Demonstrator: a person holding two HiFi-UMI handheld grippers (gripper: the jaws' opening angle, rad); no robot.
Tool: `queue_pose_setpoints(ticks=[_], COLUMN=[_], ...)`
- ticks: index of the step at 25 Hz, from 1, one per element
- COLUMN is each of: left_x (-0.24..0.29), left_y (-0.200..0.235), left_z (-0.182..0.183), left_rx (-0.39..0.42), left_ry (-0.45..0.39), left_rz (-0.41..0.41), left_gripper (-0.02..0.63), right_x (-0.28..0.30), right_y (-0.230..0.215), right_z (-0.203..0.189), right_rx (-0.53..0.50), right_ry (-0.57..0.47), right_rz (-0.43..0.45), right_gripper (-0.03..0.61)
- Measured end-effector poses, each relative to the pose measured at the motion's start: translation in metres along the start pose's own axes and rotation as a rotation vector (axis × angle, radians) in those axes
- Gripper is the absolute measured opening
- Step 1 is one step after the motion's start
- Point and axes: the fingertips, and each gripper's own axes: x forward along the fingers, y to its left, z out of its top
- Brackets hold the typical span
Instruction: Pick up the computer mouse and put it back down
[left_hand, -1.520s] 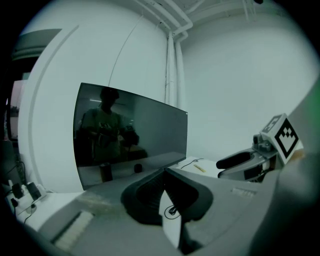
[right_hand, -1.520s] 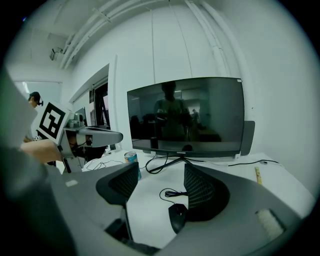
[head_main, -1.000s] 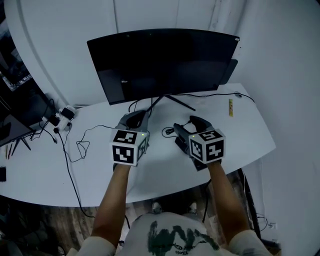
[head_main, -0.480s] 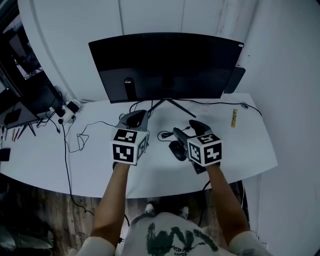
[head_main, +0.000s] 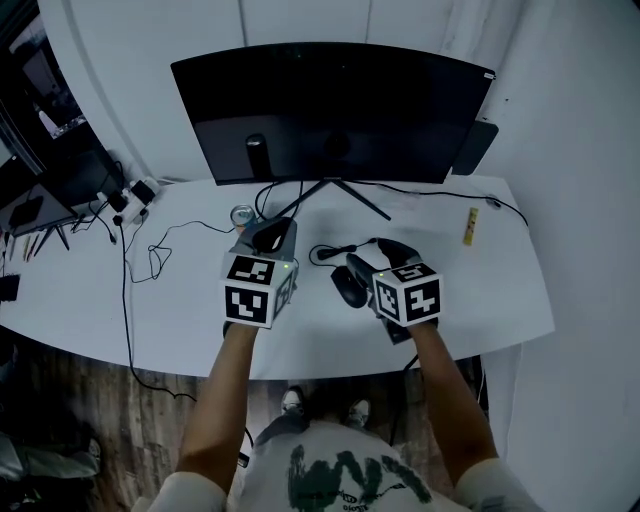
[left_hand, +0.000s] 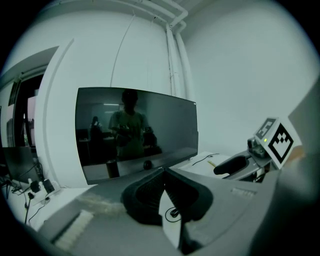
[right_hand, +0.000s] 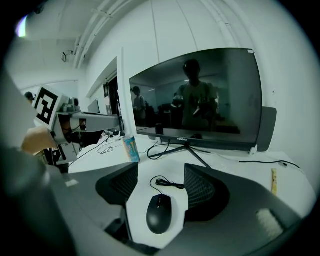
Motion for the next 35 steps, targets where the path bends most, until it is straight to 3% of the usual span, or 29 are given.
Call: queue_pose_setpoints(ticks=[14, 30, 35], left_x=[0.001, 0.012, 0.009], left_y=[-0.003, -0.01, -0.006], left_z=[-0.049, -0.065, -0.075], left_rx=[-0.044, -0.054, -0.054], left_ry=[0.055, 0.078, 0.119], left_rz=[0.0, -0.016, -0.016], left_gripper=[0.003, 0.003, 0.003], right_x=[0.049, 0.086, 0.095], right_y=[0.006, -0.003, -0.003], right_z=[-0.083, -0.133, -0.145], right_rx=[0.004, 0.005, 0.001], right_ry=[0.19, 0.358, 0.41], right_rz=[0.042, 0.035, 0.022], right_gripper=[0.316, 0.359, 0.364])
